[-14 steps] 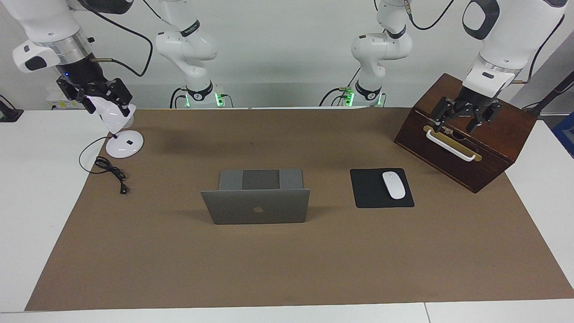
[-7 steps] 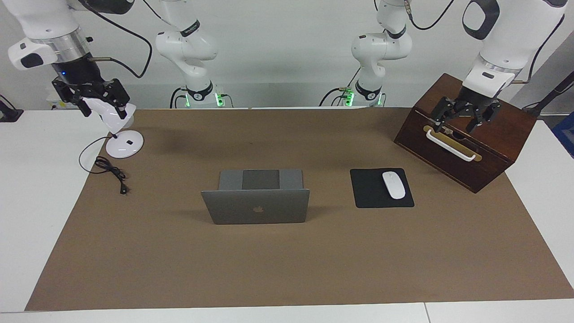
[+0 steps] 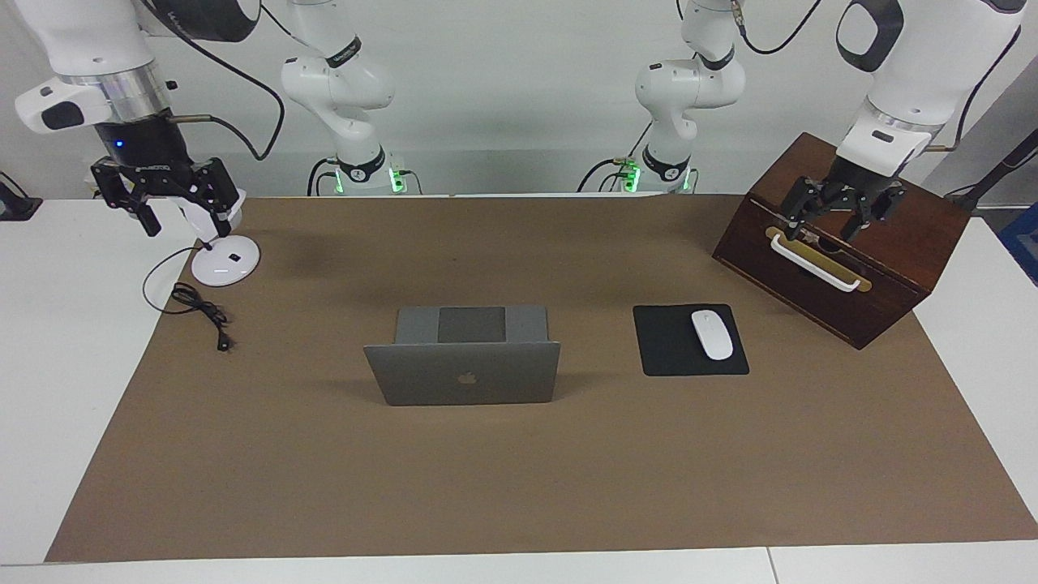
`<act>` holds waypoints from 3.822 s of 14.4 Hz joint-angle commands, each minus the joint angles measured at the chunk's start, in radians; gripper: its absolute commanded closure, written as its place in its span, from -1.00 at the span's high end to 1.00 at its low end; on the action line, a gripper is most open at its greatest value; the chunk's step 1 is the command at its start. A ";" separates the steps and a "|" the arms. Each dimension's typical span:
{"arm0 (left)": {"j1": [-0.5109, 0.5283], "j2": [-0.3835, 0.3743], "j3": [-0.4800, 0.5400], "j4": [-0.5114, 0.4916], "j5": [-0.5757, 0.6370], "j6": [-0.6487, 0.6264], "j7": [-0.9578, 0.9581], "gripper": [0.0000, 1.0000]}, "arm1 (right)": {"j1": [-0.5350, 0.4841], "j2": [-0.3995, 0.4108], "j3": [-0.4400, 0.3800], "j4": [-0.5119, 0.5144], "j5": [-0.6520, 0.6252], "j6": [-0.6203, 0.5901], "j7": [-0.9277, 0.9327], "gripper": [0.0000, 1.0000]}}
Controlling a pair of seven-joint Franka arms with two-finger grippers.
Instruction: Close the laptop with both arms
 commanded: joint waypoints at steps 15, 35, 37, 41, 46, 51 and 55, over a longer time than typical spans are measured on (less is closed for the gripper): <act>-0.162 -0.117 -0.005 -0.315 -0.002 0.376 -0.008 -1.00 | 0.059 0.104 0.014 0.018 -0.025 0.238 -0.026 0.73; -0.571 0.003 -0.004 -0.805 -0.006 1.378 -0.019 -1.00 | 0.155 0.267 0.012 0.142 -0.037 0.408 -0.022 0.52; -0.587 0.023 -0.004 -0.805 -0.006 1.413 -0.019 -1.00 | 0.175 0.319 0.011 0.212 -0.039 0.421 -0.024 0.52; -0.630 0.098 -0.004 -0.805 -0.006 1.511 -0.019 -1.00 | 0.209 0.369 0.005 0.260 -0.037 0.456 -0.004 0.53; -0.648 0.214 -0.004 -0.803 -0.006 1.636 -0.017 -1.00 | 0.232 0.408 0.006 0.289 -0.036 0.470 0.030 0.66; -0.656 0.240 -0.002 -0.802 -0.006 1.651 -0.010 -1.00 | 0.267 0.455 0.003 0.323 -0.037 0.485 0.039 1.00; -0.673 0.280 -0.001 -0.800 -0.006 1.688 -0.006 -1.00 | 0.287 0.495 0.005 0.357 -0.037 0.502 0.069 1.00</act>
